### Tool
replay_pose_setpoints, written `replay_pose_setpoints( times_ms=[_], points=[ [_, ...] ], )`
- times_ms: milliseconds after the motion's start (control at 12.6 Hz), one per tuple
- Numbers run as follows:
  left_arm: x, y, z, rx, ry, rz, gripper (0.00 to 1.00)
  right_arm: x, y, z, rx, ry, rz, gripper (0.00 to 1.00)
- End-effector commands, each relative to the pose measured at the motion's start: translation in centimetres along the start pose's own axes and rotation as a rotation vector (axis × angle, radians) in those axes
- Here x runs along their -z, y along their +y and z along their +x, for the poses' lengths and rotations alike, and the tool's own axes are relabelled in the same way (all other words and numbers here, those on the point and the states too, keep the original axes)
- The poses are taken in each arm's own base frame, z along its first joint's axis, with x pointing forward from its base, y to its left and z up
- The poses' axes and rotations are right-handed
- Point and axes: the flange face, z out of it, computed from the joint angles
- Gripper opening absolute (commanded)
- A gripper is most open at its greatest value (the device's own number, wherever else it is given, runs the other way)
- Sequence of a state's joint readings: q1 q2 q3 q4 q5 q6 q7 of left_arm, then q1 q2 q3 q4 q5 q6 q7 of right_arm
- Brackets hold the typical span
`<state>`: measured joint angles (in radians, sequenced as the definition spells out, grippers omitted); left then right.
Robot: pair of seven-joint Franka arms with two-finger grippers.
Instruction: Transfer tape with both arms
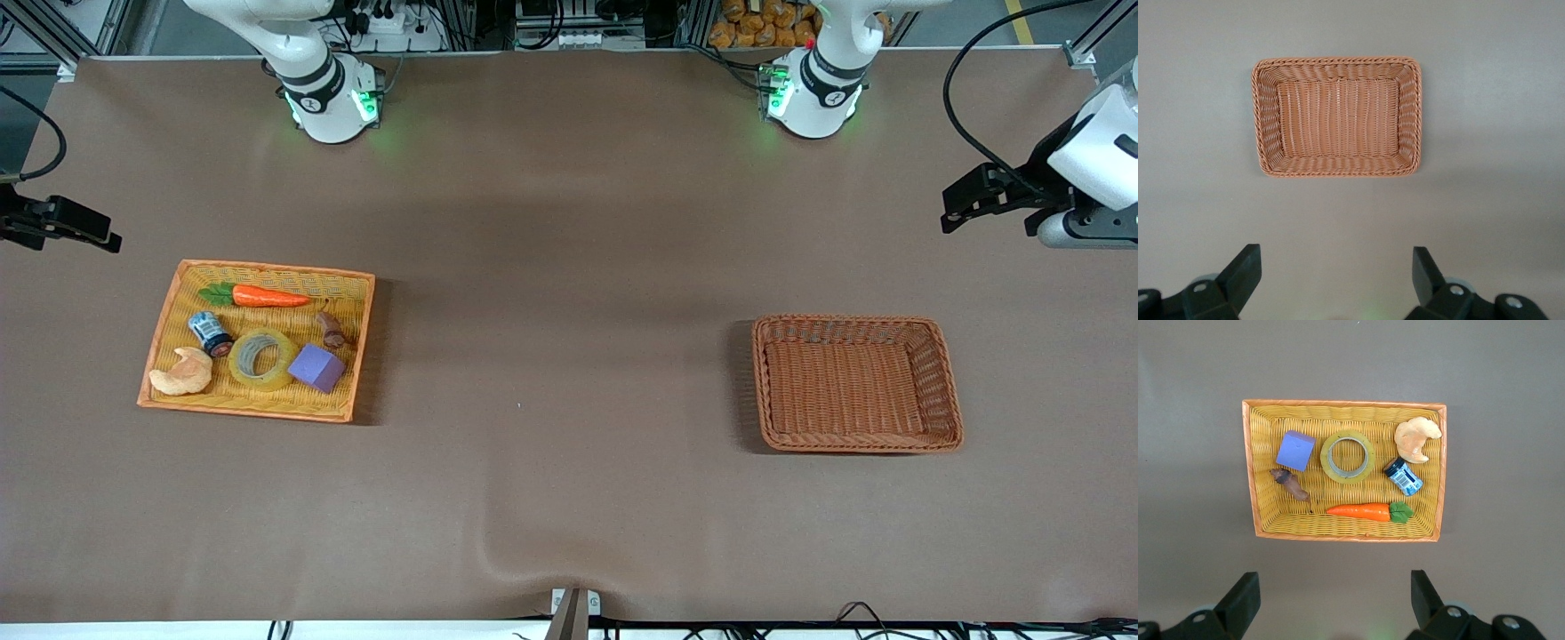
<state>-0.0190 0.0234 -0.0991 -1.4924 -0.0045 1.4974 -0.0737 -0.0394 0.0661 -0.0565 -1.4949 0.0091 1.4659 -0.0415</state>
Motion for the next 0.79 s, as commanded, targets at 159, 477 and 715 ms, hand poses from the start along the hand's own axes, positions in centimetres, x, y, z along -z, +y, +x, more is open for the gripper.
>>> replay_pose_setpoints(
  times_ms=[159, 477, 715],
  points=[
    [0.62, -0.15, -0.08, -0.009, 0.004, -0.010, 1.00, 0.33, -0.09, 0.47, -0.007, 0.003, 0.000, 1.00],
    [0.54, -0.32, -0.02, -0.006, 0.002, -0.010, 1.00, 0.33, -0.22, 0.47, -0.003, 0.003, 0.003, 1.00],
    [0.54, -0.14, -0.03, -0.007, 0.002, -0.011, 1.00, 0.33, -0.23, 0.47, 0.000, 0.003, -0.011, 1.00]
  ],
)
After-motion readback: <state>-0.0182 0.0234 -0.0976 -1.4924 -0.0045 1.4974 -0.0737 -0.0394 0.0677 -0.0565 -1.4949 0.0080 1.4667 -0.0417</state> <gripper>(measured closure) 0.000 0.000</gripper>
